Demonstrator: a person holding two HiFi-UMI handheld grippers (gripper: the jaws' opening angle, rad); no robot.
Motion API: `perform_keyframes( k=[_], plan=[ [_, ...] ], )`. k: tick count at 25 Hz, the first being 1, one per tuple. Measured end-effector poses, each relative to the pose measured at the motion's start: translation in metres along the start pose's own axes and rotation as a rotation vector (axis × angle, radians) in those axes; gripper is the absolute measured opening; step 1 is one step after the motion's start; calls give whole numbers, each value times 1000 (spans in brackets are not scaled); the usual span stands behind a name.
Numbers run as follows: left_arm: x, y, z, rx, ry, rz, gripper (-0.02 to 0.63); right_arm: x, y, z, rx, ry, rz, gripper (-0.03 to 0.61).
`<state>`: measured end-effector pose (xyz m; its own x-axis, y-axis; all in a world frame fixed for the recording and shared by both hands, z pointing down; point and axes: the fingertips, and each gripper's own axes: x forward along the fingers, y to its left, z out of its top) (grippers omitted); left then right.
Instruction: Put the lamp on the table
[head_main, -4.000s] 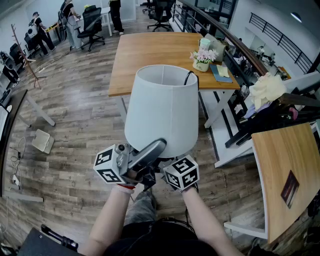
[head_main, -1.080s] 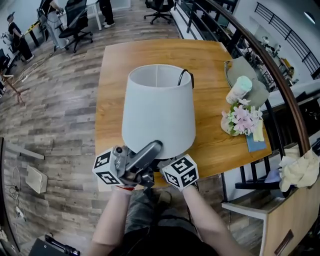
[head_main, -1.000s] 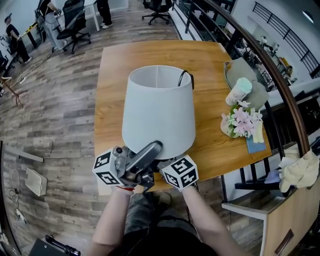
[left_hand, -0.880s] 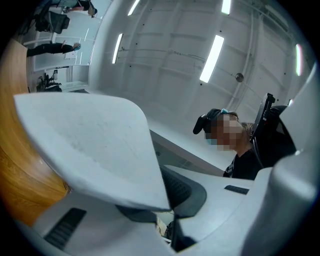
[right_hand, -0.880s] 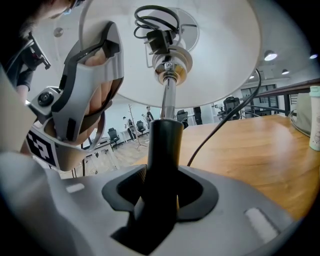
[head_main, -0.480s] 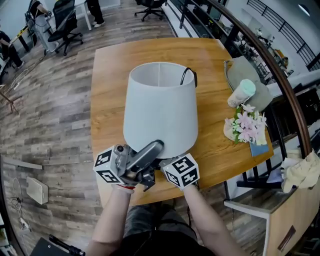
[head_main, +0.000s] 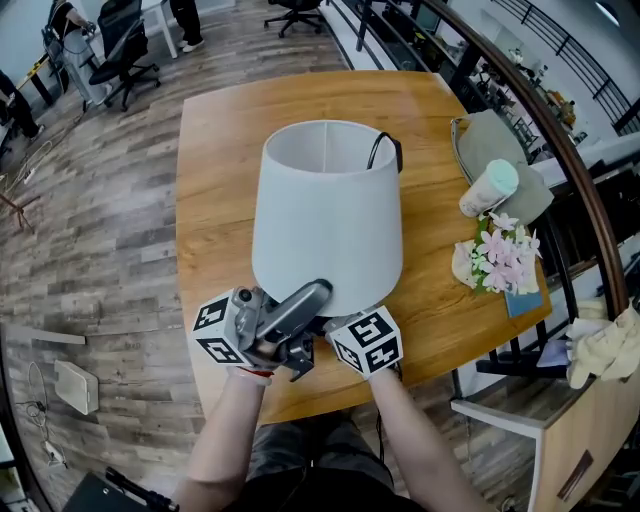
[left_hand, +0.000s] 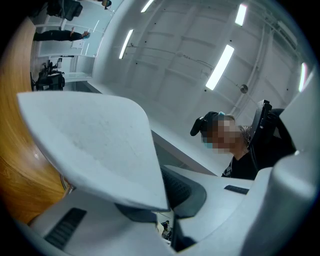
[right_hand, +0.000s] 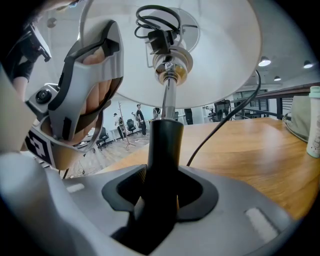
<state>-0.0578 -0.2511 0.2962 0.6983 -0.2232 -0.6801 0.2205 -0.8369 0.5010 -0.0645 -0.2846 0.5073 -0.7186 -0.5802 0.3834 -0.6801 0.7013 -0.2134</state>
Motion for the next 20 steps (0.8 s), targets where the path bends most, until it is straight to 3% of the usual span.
perform_keyframes(
  k=[20],
  plan=[
    [-5, 12, 0, -12, -9, -5, 5, 8, -10, -5, -13, 3, -16, 179]
  ],
)
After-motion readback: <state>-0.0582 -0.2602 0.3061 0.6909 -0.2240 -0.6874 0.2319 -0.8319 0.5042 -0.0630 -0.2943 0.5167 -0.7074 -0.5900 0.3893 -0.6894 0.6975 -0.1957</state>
